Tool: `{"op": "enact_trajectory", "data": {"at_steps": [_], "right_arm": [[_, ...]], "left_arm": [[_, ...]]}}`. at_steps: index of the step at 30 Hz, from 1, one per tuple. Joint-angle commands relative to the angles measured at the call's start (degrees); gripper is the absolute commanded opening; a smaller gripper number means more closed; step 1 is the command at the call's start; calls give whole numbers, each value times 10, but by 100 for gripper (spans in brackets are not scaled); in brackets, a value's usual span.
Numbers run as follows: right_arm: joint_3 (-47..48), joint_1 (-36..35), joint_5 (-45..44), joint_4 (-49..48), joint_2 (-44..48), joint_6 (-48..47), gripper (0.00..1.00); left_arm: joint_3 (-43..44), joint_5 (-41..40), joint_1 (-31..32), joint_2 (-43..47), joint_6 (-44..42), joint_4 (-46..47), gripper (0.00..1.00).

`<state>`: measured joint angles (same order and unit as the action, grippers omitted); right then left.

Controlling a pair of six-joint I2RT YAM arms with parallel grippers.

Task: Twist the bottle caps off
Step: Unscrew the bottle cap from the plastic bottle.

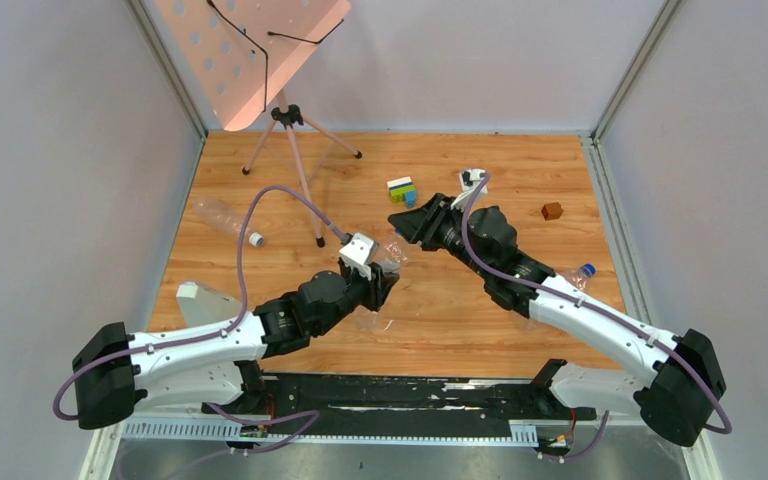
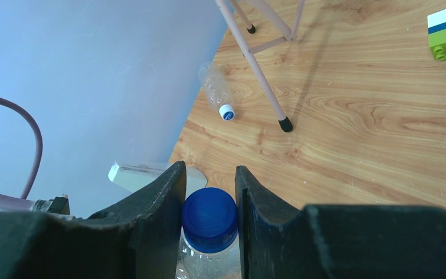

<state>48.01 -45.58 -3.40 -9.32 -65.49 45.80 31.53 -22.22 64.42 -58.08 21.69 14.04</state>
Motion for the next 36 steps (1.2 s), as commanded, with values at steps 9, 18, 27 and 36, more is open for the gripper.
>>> {"op": "enact_trajectory", "data": {"at_steps": [9,18,27,36], "right_arm": [[-24,-11,51,-67,12,-34,0],[-71,5,167,-163,61,-36,0],[-118,36,339,-307,103,-25,0],[-128,101,535,-445,84,43,0]], "left_arm": [[40,82,-24,-14,19,30,0],[-49,353,-139,8,104,205,0],[-65,531,-187,-20,172,398,0],[-61,630,-206,-92,280,585,0]]}}
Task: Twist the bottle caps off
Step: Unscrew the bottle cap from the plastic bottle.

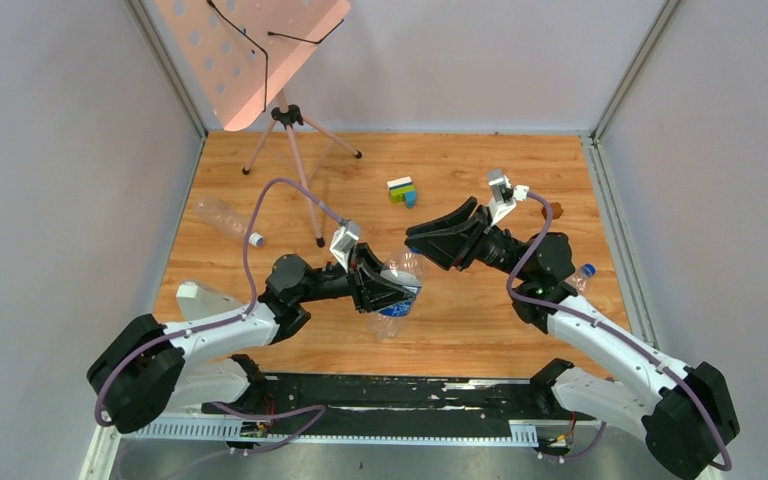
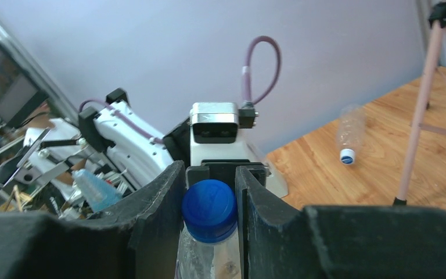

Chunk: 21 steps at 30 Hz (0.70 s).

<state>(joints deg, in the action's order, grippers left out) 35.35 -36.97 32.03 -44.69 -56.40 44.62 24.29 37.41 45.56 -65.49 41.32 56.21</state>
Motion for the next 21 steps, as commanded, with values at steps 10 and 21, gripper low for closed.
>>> {"op": "enact_trajectory", "data": {"at_steps": [10,21], "right_arm": [[-6,70,39,61,59,63,51],[74,26,-181,328,87,-6,61]], "left_arm": [[28,60,-22,-48,76,130,0],[125,-247,70,89,-225,-395,0]]}}
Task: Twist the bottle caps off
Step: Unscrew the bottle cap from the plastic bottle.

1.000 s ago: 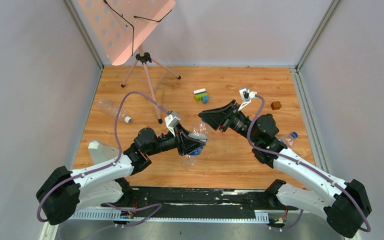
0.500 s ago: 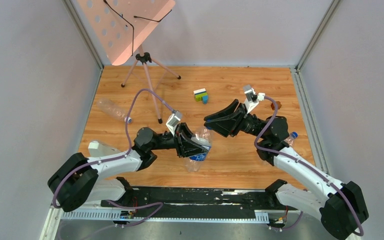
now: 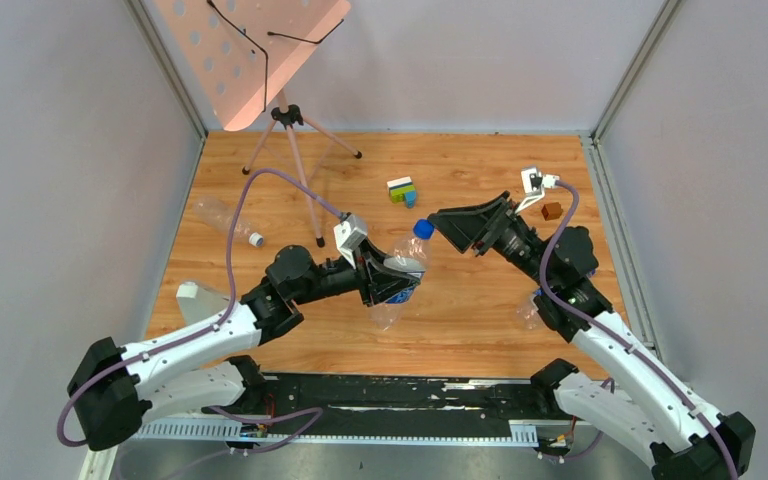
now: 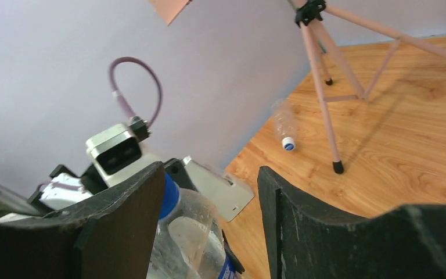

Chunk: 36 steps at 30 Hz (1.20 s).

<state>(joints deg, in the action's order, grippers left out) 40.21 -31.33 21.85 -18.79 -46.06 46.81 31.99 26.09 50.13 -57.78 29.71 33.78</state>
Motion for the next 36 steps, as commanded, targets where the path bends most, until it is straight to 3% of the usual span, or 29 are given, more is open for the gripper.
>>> {"op": "enact_trajectory", "data": {"at_steps": [1,5,11,16,21,25,36], "right_arm": [[27,-42,-94,66,-18,-34,61],[18,-90,-140,27,-20,-60,61],[19,-101,-170,36,-35,-43,60],[-13,-103,-182,-4,-33,-15,57],[-4,-103,-188,15,-46,-3,55],[-12,-103,-184,3,-49,-2,49],[-2,-103,-197,17,-60,-7,51]], "left_arm": [[59,-169,35,11,-111,-191,0],[80,-253,65,-11,-109,-233,0],[79,-344,94,-25,-96,-226,0],[80,-360,99,-20,-98,-222,0],[77,-369,108,-19,-101,-213,0],[79,-368,111,-25,-103,-212,0],[82,-369,118,-28,-112,-207,0]]}}
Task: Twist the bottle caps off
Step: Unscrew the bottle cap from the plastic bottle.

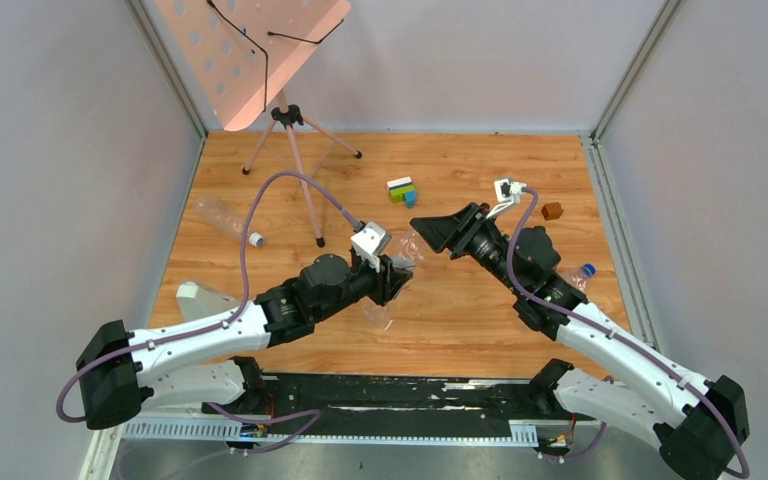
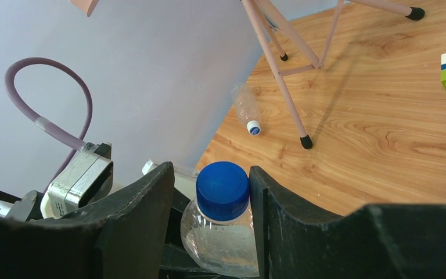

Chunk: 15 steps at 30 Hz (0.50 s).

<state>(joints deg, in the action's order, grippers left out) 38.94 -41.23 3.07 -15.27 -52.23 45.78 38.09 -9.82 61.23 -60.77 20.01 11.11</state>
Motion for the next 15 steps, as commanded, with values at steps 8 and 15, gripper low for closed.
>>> {"op": "enact_trajectory", "data": {"at_steps": [8,15], "right_arm": [[20,-4,-5,-5,-15,3,48],[17,-3,12,-29,-17,-4,9]], "left_arm": [[18,-9,8,0,-18,27,0],[14,-4,8,0,-17,27,0]]}}
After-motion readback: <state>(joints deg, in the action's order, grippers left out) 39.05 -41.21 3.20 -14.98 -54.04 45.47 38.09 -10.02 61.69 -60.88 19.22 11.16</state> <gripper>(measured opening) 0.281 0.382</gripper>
